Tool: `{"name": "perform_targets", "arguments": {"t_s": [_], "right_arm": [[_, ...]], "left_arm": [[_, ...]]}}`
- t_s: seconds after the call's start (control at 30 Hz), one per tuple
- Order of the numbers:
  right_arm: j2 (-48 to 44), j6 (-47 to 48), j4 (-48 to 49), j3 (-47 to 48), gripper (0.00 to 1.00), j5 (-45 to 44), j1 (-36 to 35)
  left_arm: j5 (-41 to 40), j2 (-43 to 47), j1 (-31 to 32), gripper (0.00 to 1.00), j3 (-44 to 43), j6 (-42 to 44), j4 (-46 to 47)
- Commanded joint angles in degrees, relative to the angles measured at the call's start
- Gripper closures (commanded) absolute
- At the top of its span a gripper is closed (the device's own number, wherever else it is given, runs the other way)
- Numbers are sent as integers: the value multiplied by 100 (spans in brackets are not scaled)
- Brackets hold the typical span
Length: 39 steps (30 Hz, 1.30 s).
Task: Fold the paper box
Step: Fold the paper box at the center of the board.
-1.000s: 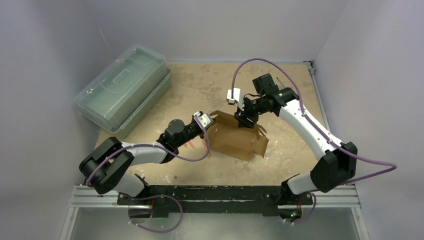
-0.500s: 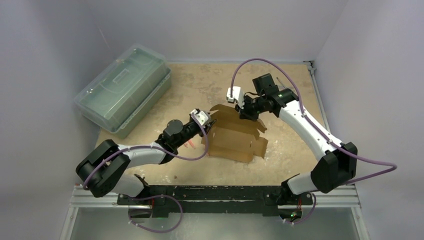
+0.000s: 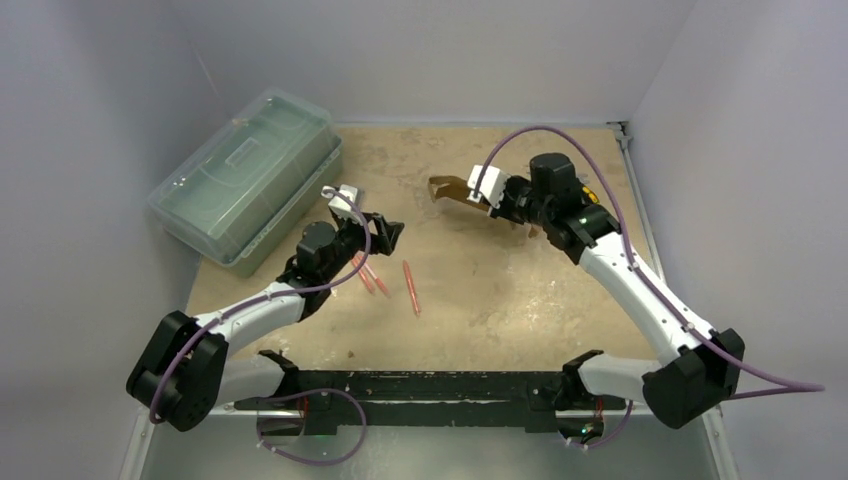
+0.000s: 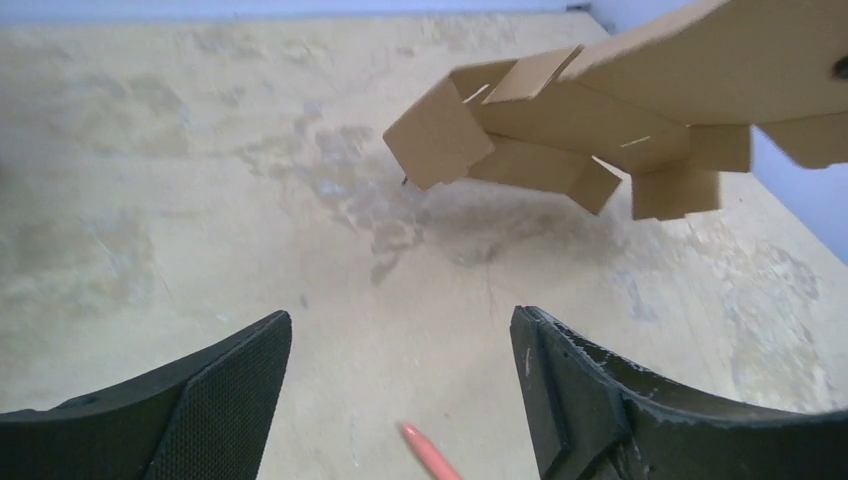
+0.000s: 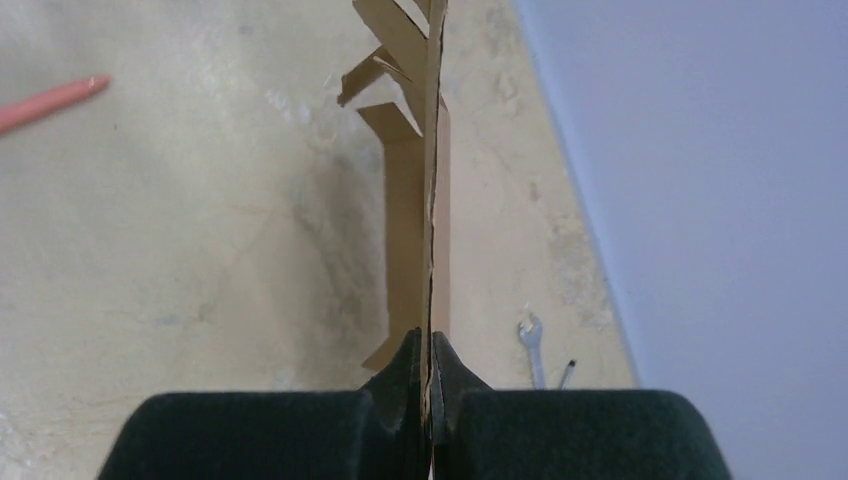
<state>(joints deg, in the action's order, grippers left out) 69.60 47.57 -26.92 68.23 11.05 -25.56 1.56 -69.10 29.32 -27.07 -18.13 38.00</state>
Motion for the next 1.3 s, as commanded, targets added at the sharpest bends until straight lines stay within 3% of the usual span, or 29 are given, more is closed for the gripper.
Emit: {"name": "perform_targets", "arguments": {"t_s": [0.0,0.23,0.37,0.57,0.8,1.0,1.27], "right_arm": [[79,260,466,-567,100,-183,-16],[438,183,586,-480,100,-549,-19],[330,116,97,115,100,-92,-19],[20,-136,-1528,1378,100,1138,-19],[-276,-281,-2690,1389,100,2096,-19],[83,-143,-2688,790,100,1852,-16],[124,-191,-1900,699,100,907,-19]], "left_arm": [[290,75,-5,23,-26,-562,-504],[379,58,-5,25,30,-660,-398],[362,82,-5,25,46,-650,-451],[-220,498,-5,26,98,-643,-839],[-944,1703,-5,26,37,-611,-1845],[-1091,2335,-5,26,234,-719,-2159],[-784,2328,-10,25,421,-1030,-2104]]}}
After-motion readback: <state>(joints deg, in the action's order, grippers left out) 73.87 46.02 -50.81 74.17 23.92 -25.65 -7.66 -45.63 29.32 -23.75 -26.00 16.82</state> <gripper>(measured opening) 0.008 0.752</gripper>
